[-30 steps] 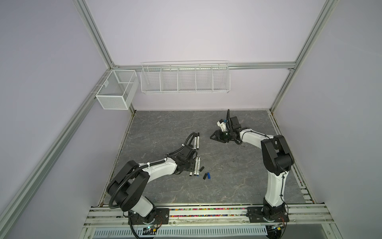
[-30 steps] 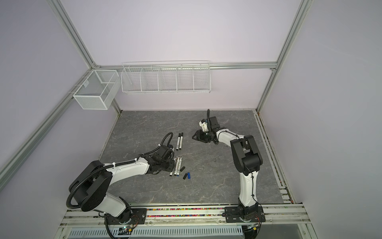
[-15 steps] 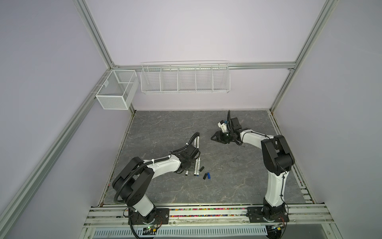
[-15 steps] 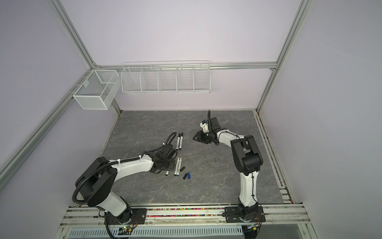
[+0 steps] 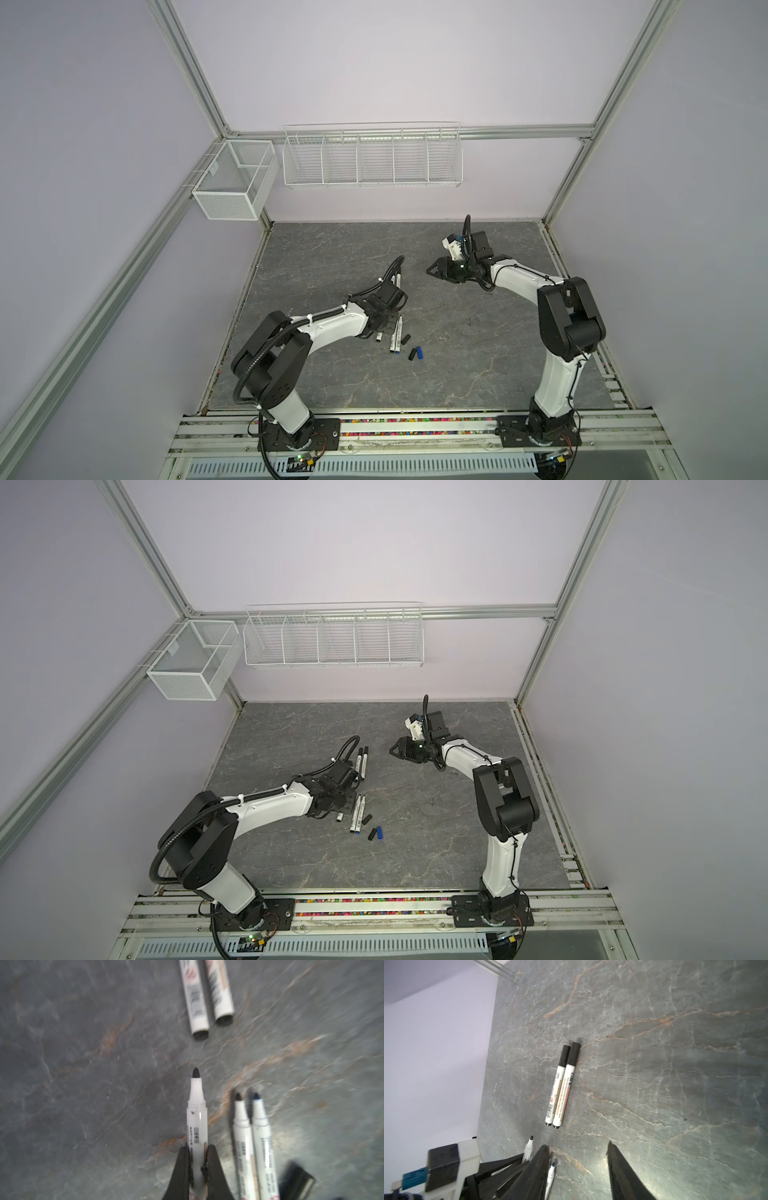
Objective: Insert the pens into the pen caps
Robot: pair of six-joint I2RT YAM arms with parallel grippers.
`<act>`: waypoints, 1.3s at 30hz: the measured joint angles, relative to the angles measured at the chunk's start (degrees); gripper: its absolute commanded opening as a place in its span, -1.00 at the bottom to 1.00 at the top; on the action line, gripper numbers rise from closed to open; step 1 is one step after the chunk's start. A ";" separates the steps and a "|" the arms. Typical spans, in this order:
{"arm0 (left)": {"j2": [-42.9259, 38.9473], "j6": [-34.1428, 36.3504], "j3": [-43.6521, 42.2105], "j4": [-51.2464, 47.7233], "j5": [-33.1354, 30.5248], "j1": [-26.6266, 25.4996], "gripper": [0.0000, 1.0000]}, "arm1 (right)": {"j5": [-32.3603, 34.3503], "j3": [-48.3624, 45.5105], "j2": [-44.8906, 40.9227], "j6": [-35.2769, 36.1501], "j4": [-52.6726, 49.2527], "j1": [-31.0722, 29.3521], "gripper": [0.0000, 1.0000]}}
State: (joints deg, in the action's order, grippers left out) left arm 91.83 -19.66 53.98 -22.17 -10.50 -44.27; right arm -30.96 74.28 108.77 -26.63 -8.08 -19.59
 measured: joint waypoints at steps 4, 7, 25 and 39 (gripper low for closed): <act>-7.17 3.26 -1.16 9.70 3.21 0.00 -1.00 | -3.54 -1.27 -3.06 -0.35 3.02 -0.04 -0.02; -9.68 5.33 -2.10 17.44 5.81 0.00 -1.00 | -6.27 -2.08 -5.14 -0.44 5.29 -0.44 -0.03; -5.01 5.18 -2.36 33.35 13.16 0.07 -1.00 | -14.56 -0.39 -6.32 4.35 4.07 -5.75 -0.20; -3.34 4.04 -2.08 35.10 13.42 0.07 -0.27 | -14.56 -0.37 -5.77 5.55 2.43 -5.62 -0.76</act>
State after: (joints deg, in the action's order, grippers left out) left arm 88.49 -15.62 51.90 12.93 2.92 -44.21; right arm -45.52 73.91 103.00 -21.08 -5.65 -25.21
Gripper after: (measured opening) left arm 0.247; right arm 0.158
